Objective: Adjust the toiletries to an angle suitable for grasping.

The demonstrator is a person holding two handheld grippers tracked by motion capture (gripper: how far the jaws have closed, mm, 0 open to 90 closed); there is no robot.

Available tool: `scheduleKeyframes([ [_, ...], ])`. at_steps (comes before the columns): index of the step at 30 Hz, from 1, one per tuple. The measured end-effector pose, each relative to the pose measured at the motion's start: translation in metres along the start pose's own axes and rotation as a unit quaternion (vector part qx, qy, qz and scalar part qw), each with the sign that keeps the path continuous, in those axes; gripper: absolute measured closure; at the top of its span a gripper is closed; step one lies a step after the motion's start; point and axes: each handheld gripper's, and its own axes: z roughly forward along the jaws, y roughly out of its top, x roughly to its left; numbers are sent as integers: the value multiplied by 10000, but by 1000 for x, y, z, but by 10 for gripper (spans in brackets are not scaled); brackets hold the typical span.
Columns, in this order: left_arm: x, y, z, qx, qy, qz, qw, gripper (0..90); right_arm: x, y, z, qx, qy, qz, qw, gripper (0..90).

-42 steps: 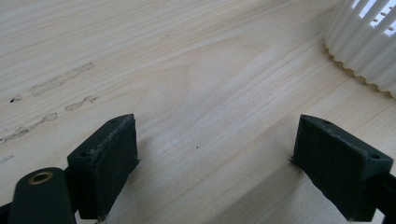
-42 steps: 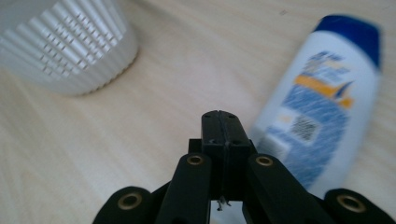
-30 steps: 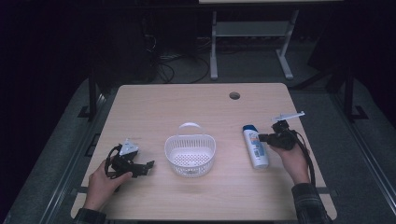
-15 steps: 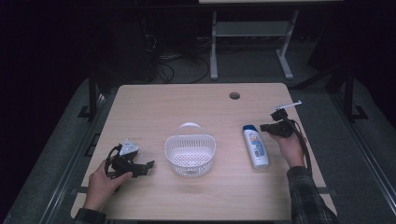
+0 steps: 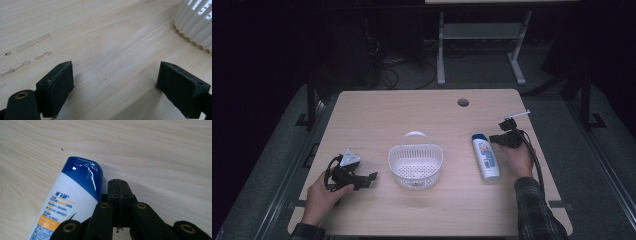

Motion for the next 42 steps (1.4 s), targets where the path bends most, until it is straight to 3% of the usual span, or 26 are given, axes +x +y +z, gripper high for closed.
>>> scheduleKeyframes([
  [7, 0, 0, 0, -3, 0, 1, 10000, 129, 7, 1, 6, 36, 92, -52, 9999, 898],
  [16, 0, 0, 0, 3, 1, 6, 10000, 129, 24, 3, 13, 108, 247, -325, 9991, 898],
  [23, 0, 0, 0, -6, 0, -10, 10000, 129, 32, 4, 11, 26, 310, -417, 9986, 891],
  [26, 0, 0, 0, -9, 0, -10, 10000, 129, 34, 4, -3, -130, 455, -280, 9985, 743],
  [28, 0, 1, 1, -6, -2, -4, 10000, 129, 35, 4, -6, -166, 456, -284, 9984, 717],
  [31, 0, 1, 1, -8, -1, -3, 10000, 129, 38, 3, -17, -249, 472, -251, 9983, 601],
  [36, 0, 1, 1, -6, -1, -1, 10000, 129, 50, 3, -28, -225, 379, -371, 9983, 426],
  [42, 0, 1, 1, -6, -1, 0, 10000, 129, 60, 3, -26, -75, 230, -543, 9982, 275],
])
